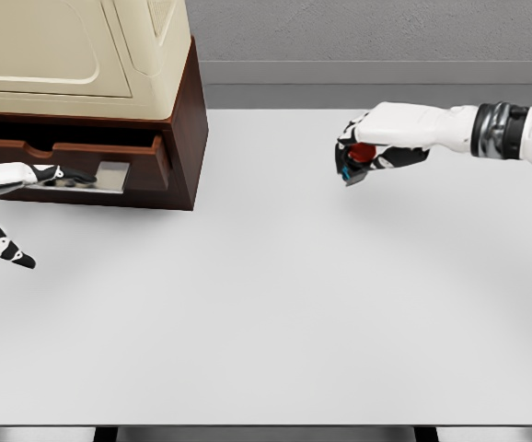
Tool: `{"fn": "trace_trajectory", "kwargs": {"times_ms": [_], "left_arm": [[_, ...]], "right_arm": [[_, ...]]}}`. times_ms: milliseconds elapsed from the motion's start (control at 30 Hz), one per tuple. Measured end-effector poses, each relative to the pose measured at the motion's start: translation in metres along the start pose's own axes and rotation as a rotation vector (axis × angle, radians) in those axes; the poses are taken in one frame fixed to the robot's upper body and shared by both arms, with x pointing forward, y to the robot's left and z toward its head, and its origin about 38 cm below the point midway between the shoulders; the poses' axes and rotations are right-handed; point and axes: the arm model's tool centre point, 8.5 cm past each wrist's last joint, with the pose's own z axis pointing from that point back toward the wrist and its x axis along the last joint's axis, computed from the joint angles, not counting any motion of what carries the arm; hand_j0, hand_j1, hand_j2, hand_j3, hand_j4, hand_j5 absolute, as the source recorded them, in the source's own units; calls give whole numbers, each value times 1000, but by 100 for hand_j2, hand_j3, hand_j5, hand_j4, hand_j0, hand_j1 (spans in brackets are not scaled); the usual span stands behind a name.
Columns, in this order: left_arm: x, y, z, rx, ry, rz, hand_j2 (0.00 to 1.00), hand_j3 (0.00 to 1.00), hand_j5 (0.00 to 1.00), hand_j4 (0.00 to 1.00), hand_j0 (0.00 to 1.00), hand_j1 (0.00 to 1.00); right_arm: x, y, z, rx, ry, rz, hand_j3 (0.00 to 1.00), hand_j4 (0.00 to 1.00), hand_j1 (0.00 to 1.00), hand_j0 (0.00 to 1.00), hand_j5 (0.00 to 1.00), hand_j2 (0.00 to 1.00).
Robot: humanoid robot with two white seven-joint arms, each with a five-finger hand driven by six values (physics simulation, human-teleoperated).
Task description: Open the cabinet drawer with left arm, and place a switch into the drawer with right arm
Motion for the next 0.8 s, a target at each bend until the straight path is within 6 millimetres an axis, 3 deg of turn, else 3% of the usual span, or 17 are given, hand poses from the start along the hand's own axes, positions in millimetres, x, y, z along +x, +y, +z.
{"fn": "trace_trajectory", "kwargs": {"times_ms": [533,800], "left_arm": [[-2,-3,2,-4,5,10,100,100,100,100,100,100],[-3,-5,13,-8,11,-12,100,100,100,100,100,100]], "right_arm": [[20,-13,-12,-29,-77,-1,48,48,48,48,48,48],[26,-22,-20,-38,-98,10,48,48,48,48,48,48]]}}
